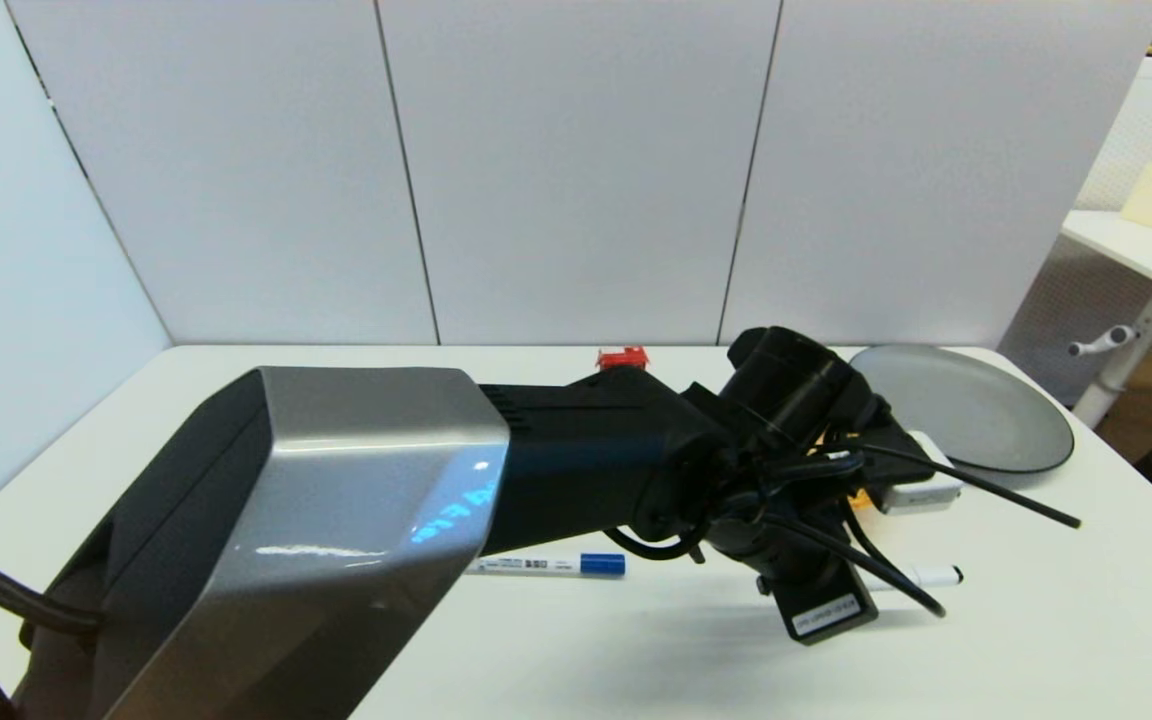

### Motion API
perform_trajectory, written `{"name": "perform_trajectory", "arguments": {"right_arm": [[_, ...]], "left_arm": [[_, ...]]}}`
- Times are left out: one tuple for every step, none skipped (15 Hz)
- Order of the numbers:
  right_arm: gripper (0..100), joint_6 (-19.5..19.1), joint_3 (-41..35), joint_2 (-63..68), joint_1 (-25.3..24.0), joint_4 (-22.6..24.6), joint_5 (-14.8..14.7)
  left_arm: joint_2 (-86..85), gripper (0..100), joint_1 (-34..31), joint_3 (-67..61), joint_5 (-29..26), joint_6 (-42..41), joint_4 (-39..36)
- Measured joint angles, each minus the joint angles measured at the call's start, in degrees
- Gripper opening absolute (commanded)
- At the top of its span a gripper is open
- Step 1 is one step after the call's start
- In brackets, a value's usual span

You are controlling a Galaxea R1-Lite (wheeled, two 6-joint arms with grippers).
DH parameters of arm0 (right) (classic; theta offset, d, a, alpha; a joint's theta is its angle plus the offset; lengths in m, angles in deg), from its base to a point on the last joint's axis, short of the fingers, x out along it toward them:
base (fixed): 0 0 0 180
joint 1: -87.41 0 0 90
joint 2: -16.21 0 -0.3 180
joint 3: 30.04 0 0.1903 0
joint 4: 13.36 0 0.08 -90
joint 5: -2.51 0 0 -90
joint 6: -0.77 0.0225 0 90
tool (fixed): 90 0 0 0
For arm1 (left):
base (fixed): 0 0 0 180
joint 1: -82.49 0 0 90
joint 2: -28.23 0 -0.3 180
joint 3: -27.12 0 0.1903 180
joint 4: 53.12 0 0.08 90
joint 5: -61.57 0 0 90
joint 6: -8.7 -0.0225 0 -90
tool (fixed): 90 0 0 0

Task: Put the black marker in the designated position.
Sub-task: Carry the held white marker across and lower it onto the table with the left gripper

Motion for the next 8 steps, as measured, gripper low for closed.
{"name": "perform_trajectory", "arguments": {"right_arm": [[100,0.0,0.0,0.0,0.0,0.0,0.0],[100,0.0,0.0,0.0,0.0,0.0,0.0],[100,0.0,0.0,0.0,0.0,0.0,0.0],[100,0.0,0.0,0.0,0.0,0.0,0.0],[100,0.0,0.0,0.0,0.0,0.0,0.0],[100,0.0,0.0,0.0,0.0,0.0,0.0],[100,0.0,0.0,0.0,0.0,0.0,0.0],[100,0.0,0.0,0.0,0.0,0.0,0.0]], "left_arm": [[0.7,0,0.0,0.0,0.0,0.0,-0.1],[1.2,0,0.0,0.0,0.0,0.1,-0.2],[1.7,0,0.0,0.0,0.0,0.1,-0.4],[2.1,0,-0.1,0.0,0.0,0.1,-0.8],[2.3,0,-0.1,0.1,0.0,0.1,-1.1],[2.5,0,-0.1,0.1,0.0,0.1,-1.1],[2.5,0,-0.1,0.1,0.0,0.1,-1.1],[2.6,0,-0.1,0.1,0.0,0.1,-1.1]]}}
